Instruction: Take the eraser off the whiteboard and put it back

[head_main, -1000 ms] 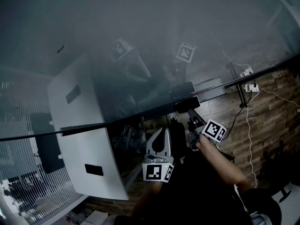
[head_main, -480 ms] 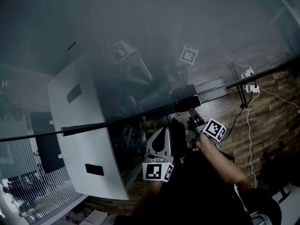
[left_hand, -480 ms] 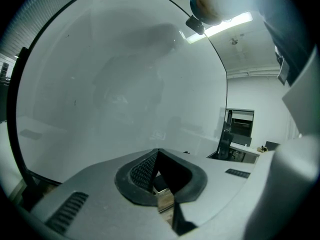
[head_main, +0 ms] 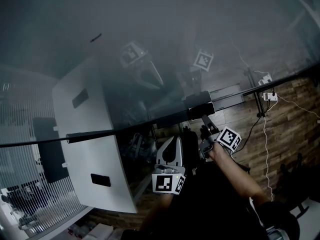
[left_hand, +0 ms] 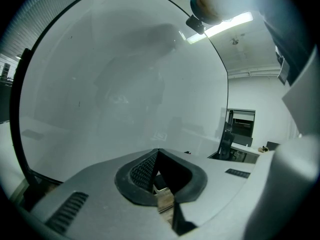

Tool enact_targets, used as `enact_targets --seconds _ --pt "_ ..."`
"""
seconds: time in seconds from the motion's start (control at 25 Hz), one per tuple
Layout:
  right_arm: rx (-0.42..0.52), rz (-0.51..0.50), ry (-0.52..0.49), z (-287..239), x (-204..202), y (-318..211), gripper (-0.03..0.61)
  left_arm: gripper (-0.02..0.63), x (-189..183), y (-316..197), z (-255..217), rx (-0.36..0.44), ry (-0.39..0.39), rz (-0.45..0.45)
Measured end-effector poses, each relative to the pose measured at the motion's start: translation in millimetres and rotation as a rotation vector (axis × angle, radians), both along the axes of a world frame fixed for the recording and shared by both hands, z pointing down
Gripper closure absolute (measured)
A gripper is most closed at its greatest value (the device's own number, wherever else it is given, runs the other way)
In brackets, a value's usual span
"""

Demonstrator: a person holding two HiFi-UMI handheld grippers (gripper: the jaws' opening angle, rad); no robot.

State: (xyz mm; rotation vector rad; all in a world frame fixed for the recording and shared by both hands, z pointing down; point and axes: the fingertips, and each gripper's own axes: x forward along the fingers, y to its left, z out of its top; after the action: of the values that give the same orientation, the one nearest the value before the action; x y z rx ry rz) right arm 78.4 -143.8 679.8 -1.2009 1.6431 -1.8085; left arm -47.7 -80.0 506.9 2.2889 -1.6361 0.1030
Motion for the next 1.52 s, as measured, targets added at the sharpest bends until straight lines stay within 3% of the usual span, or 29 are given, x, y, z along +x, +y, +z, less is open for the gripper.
enact_targets --seconds 0.24,0.88,1.04,1.2,1.52 --pt "0.019 -0.006 -0.012 -3.0 -0.7 -0.6 0.41 0.612 0.1 0.6 0.6 -0.001 0.004 -0.005" --pt "0.072 -0.009 0.042 -34.5 10.4 11.7 0.407 0.612 2.0 15.6 -13.2 0.036 0.011 -0.027" --pt "0.079 -0.021 0.08 -43.5 15.8 16.7 0.541 0.612 5.9 22.3 -21.1 0.06 0.007 -0.023" --pt "0.104 -0.041 0.099 -57.0 20.3 27.1 0.565 0.612 12.6 35.0 -31.2 0.084 -0.005 -0.013" --pt "0.246 -0.112 0.19 -111.1 29.1 54.4 0.565 0.612 26.9 72.7 -48.9 0.11 -0.021 -0.029"
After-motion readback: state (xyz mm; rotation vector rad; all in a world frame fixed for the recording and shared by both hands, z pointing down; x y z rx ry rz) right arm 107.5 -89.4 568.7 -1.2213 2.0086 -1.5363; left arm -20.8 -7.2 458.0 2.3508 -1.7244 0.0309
